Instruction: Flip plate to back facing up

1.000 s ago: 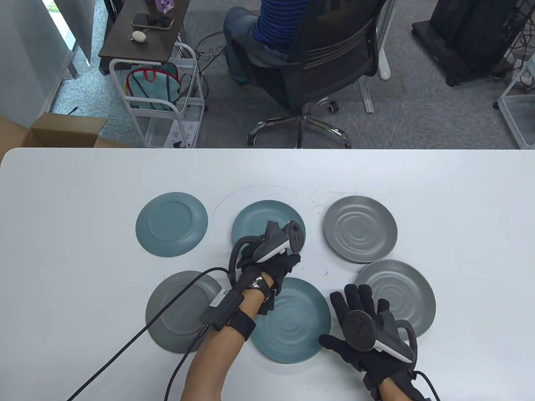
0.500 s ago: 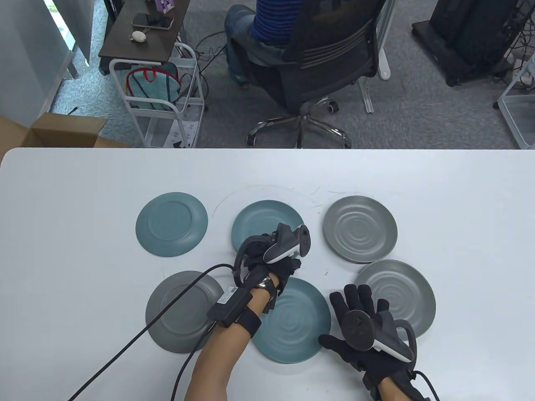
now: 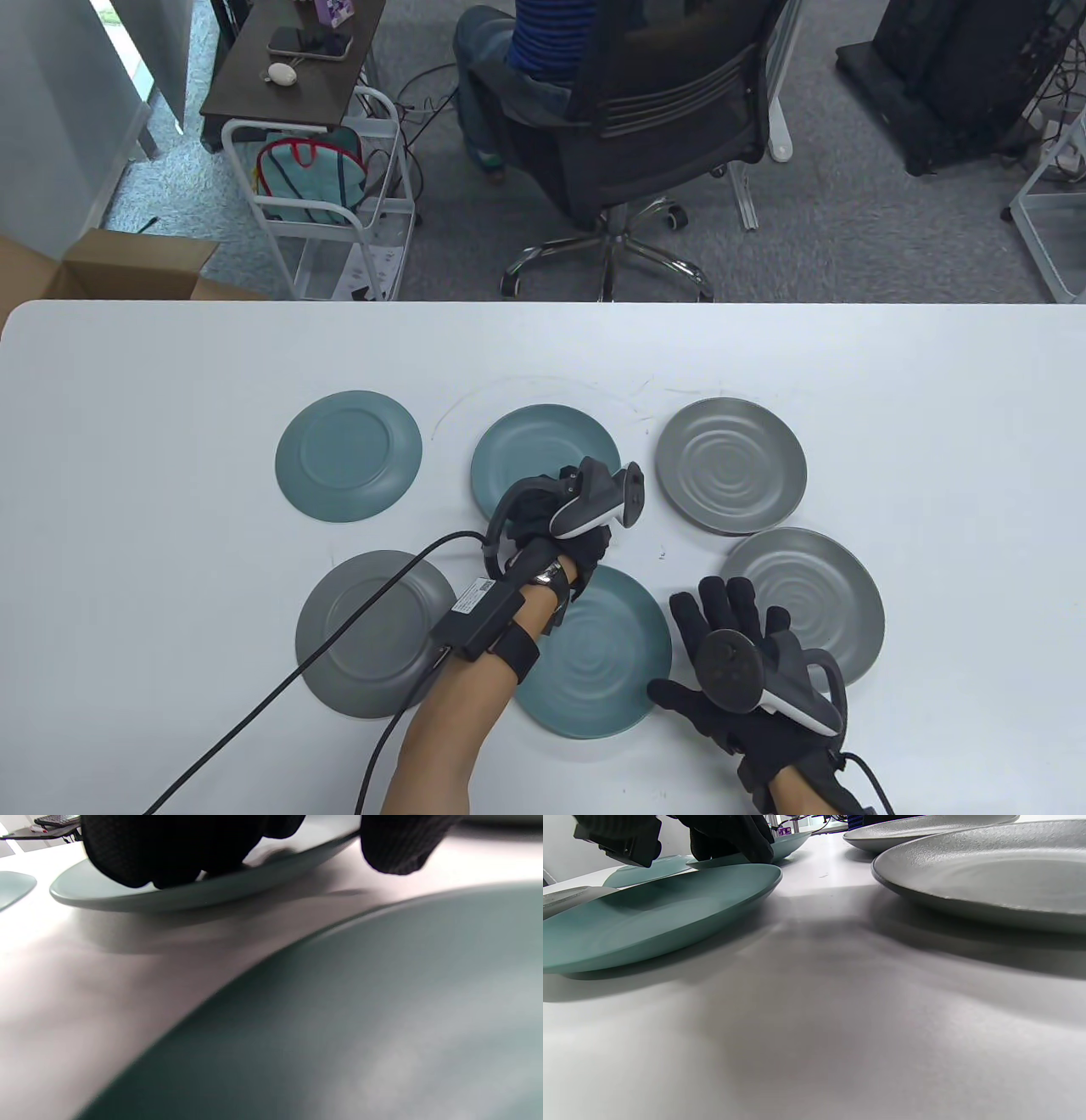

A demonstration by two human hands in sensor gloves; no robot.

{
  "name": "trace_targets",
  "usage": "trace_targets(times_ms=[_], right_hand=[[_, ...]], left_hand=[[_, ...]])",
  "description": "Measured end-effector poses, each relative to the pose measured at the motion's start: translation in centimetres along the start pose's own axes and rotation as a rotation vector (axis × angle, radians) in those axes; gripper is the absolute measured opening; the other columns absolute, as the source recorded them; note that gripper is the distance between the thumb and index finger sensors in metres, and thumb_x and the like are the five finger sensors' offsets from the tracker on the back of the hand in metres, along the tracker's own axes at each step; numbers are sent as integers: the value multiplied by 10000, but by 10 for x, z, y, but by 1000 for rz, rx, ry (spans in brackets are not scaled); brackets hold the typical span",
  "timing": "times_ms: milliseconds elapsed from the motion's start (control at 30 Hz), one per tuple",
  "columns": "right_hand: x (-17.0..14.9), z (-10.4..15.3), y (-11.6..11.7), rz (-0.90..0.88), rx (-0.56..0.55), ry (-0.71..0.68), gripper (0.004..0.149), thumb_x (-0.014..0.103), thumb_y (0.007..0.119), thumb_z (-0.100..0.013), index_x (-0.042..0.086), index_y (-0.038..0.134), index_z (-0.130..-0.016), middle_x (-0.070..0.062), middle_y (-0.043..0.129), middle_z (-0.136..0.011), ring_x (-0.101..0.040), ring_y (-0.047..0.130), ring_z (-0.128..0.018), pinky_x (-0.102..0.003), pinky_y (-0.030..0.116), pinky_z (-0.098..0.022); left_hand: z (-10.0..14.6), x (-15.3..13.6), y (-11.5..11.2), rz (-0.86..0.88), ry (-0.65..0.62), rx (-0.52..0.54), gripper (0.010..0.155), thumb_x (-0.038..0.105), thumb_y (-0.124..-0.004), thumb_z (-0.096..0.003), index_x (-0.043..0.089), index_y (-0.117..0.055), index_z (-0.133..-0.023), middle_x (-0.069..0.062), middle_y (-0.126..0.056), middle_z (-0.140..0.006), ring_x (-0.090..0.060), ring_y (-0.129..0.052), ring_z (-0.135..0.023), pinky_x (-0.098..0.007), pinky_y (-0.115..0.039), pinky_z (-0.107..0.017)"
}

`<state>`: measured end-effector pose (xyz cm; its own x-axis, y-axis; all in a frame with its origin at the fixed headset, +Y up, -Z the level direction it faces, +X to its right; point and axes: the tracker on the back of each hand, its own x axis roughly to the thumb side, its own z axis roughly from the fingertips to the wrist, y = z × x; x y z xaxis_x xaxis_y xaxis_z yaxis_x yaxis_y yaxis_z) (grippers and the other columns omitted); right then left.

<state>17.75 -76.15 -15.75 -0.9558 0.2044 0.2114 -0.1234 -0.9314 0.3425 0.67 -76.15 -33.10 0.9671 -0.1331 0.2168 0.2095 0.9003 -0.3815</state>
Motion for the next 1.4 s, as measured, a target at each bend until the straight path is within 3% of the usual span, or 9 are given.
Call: trace_targets(times_ms=[500,800,1100,1400], right_hand=[[-1,0,0,-8,11,1,931,693,586,-470,184,202,-1149,-191,113,-1186,-451,86,-1070,-722,191,-724],[0,0,0,-6,14,-1,931,693,585,-469,186,201,-1148,-189,112,-1186,-451,86,-1070,-721,190,-725],[0,-1,1,-8,22,-1,929,692,585,-471,185,201,-1148,-190,111,-1186,-450,86,-1070,-721,191,-725],[2,-1,1,-7,24,-8,929,692,585,-470,185,201,-1148,-190,111,-1186,-449,84,-1071,-721,190,-725]], left_hand=[[20,-31,37,360,-102,73,701,414,-666,-577,26,-467,-1127,-285,-645,-1019,-506,-874,-870,-490,-861,-547],[31,-65,56,750,-166,117,675,391,-645,-582,14,-478,-1118,-269,-663,-1013,-484,-899,-858,-474,-873,-534],[30,-98,55,1069,-167,131,651,372,-635,-588,9,-491,-1109,-249,-691,-997,-438,-937,-837,-441,-894,-518],[25,-129,39,1338,-82,123,612,351,-648,-587,1,-547,-1079,-189,-779,-936,-332,-1032,-741,-372,-928,-466]])
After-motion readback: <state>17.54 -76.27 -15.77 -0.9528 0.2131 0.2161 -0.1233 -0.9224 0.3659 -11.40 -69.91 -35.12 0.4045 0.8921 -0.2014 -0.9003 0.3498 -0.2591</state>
